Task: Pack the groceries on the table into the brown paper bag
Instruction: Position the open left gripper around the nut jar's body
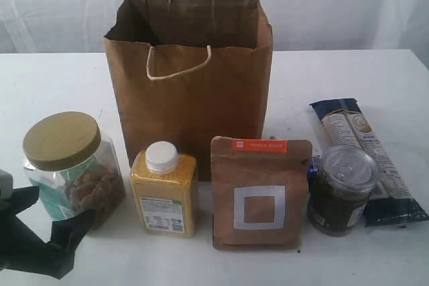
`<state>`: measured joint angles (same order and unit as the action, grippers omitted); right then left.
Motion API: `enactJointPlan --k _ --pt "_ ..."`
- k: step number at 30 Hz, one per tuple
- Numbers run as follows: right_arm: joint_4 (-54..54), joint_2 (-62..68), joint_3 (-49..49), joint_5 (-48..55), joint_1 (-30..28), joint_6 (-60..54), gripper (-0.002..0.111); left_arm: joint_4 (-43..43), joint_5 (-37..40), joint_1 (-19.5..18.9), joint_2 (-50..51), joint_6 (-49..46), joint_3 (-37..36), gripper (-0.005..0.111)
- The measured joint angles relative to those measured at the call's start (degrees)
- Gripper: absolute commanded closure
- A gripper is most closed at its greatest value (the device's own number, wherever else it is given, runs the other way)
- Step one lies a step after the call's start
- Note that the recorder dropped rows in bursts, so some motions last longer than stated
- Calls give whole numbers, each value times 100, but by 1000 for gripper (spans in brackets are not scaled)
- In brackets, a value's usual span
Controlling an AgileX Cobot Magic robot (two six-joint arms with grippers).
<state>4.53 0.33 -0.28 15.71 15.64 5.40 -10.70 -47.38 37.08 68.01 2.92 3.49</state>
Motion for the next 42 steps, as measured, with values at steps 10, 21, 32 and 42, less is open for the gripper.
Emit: enactJointPlan --k 10,21,32,42 --pt "0 0 0 0 0 0 108 -281 -104 0 13 -248 93 2" --pt "0 0 0 0 0 0 108 -485 -242 0 402 -834 120 1" --pt "0 0 0 0 0 4 108 -1173 -786 0 406 -1248 -119 1" --pt "0 0 0 0 0 4 108 -1049 -1002 -199 789 -602 -2 1"
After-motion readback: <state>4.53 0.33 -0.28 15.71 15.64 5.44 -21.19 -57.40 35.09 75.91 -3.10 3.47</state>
